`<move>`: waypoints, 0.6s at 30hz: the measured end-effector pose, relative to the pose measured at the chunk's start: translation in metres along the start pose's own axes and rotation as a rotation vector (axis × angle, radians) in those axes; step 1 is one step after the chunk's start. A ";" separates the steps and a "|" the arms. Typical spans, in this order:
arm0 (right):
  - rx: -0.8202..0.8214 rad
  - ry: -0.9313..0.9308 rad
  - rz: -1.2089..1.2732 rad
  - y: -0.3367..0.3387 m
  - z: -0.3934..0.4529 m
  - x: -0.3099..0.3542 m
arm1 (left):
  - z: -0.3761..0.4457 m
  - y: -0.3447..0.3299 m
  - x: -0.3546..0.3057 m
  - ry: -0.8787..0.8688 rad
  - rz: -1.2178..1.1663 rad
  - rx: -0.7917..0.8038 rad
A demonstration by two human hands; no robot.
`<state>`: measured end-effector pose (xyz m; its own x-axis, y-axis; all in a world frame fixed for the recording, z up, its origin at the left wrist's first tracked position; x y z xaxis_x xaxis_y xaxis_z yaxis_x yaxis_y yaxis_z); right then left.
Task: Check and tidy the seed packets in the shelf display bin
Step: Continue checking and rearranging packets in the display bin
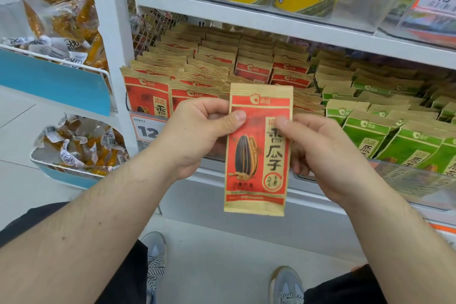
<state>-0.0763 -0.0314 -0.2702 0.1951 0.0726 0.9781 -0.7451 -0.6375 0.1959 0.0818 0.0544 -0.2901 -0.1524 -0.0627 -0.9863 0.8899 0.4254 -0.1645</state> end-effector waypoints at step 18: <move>0.214 0.019 0.088 0.006 0.000 -0.001 | -0.005 0.007 -0.004 0.071 -0.083 0.326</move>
<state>-0.0812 -0.0354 -0.2701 0.1215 0.0223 0.9923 -0.6063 -0.7899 0.0920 0.0861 0.0619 -0.2870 -0.2497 -0.0170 -0.9682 0.9620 0.1098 -0.2500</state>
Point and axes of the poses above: each hand's wrist, its own z-axis towards the middle knuckle, its own y-axis out of the back of the hand, x = y × z, the point moved 2 cm from there along z, towards the middle knuckle, and after that the axes turned 1 degree about z, right-handed, at the moved point
